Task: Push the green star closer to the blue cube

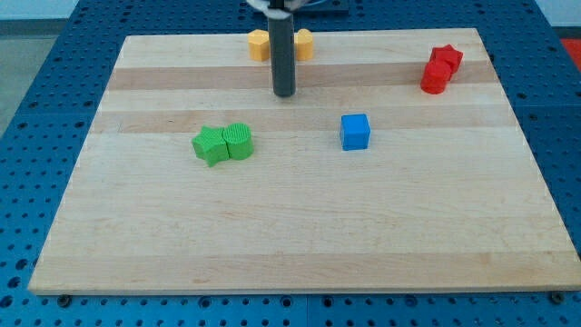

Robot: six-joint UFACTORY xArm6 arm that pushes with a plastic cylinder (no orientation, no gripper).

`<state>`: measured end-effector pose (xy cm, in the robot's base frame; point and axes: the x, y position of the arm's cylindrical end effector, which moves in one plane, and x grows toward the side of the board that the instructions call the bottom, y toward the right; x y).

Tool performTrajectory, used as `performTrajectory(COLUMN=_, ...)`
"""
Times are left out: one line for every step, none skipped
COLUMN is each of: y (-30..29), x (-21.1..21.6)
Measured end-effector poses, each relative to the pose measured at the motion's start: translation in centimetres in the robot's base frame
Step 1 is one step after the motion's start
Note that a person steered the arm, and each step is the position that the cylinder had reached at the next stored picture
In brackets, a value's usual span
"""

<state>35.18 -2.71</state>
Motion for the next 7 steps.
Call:
performTrajectory(y=0.1, x=5.3)
performTrajectory(y=1.6, x=10.8)
performTrajectory(y=5.5, x=12.9)
performTrajectory(y=9.5, x=12.0)
performTrajectory(y=10.7, x=8.9)
performTrajectory(y=10.7, x=5.9)
performTrajectory(y=10.7, x=3.2)
